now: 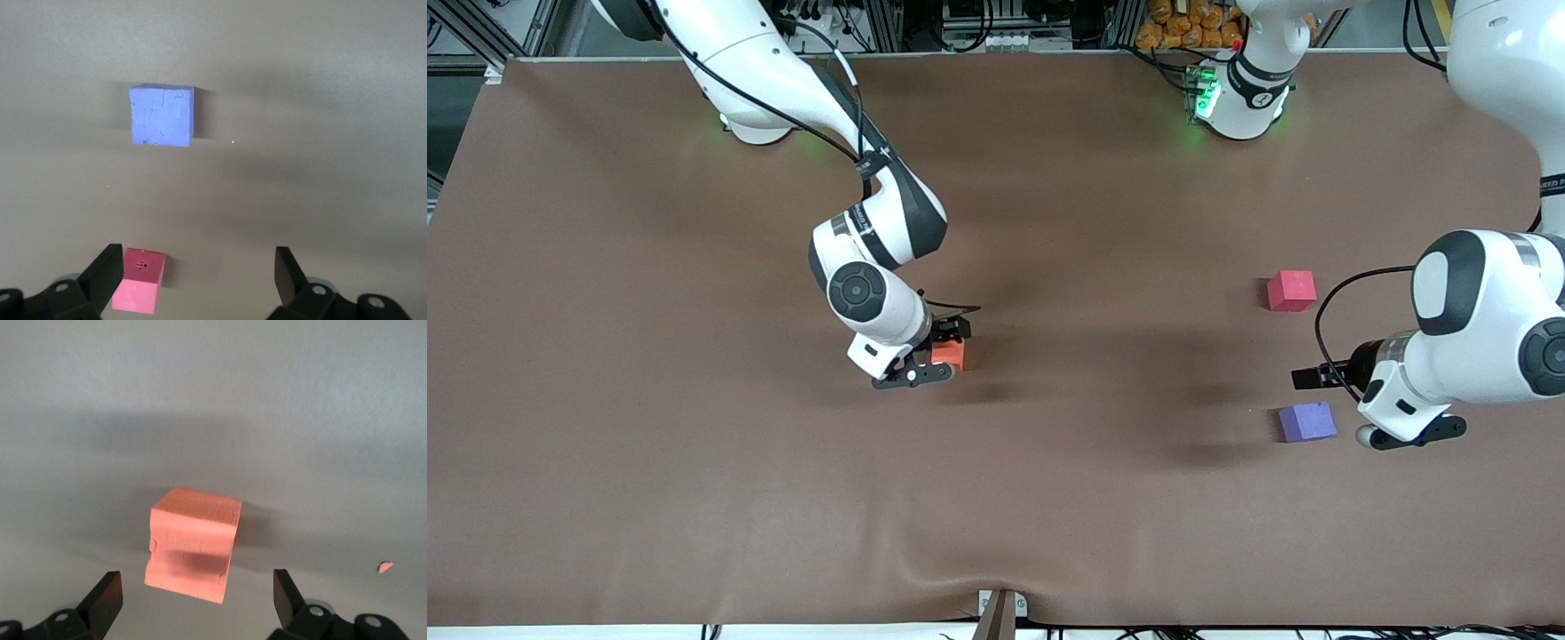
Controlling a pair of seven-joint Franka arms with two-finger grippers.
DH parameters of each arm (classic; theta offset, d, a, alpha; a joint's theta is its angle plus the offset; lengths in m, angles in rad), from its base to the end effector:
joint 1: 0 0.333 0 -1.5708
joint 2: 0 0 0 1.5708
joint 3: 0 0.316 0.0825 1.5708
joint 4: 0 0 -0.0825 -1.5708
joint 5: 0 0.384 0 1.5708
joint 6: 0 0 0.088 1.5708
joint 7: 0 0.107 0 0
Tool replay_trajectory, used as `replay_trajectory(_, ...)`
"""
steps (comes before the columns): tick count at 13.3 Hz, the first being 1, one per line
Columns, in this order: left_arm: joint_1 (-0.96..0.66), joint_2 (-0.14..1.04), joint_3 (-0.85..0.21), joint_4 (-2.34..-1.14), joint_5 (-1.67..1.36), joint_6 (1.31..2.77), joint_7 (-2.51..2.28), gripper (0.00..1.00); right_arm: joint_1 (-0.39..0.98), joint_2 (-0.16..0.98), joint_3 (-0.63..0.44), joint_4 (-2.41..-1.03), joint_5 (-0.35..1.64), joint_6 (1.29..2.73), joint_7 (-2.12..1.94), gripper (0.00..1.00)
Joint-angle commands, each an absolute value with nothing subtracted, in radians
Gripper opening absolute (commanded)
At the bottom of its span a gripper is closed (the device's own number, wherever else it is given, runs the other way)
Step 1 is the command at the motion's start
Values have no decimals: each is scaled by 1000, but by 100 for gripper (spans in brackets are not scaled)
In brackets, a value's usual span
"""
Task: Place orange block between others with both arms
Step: 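Set the orange cube down, open the right gripper and withdraw it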
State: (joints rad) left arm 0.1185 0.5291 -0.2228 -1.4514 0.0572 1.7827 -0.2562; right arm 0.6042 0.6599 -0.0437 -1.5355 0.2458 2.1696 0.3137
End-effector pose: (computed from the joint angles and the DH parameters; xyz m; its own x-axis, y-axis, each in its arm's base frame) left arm 0.6795 -0.0415 0.3714 0.9698 0.1493 -0.1926 0.1542 -0.9880 0.0105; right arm 0.5892 0.3865 0.2663 0.9890 0.1201 -0.0866 0.1060 -0.9827 -0.1521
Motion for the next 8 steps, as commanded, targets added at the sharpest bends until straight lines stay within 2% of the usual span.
replay_trajectory(1,114,534,-225,-1442,94,1793,-275,100,552,589,-41,-1519,258,2135,322,100)
replay_trajectory(5,94,549,-227,-1443,95,1801,-273,100,445,427,-41,-1517,250,1984,324,100)
replay_trajectory(8,29,561,-229,-1442,89,1842,-282,100,324,313,-43,-1517,232,1815,319,100)
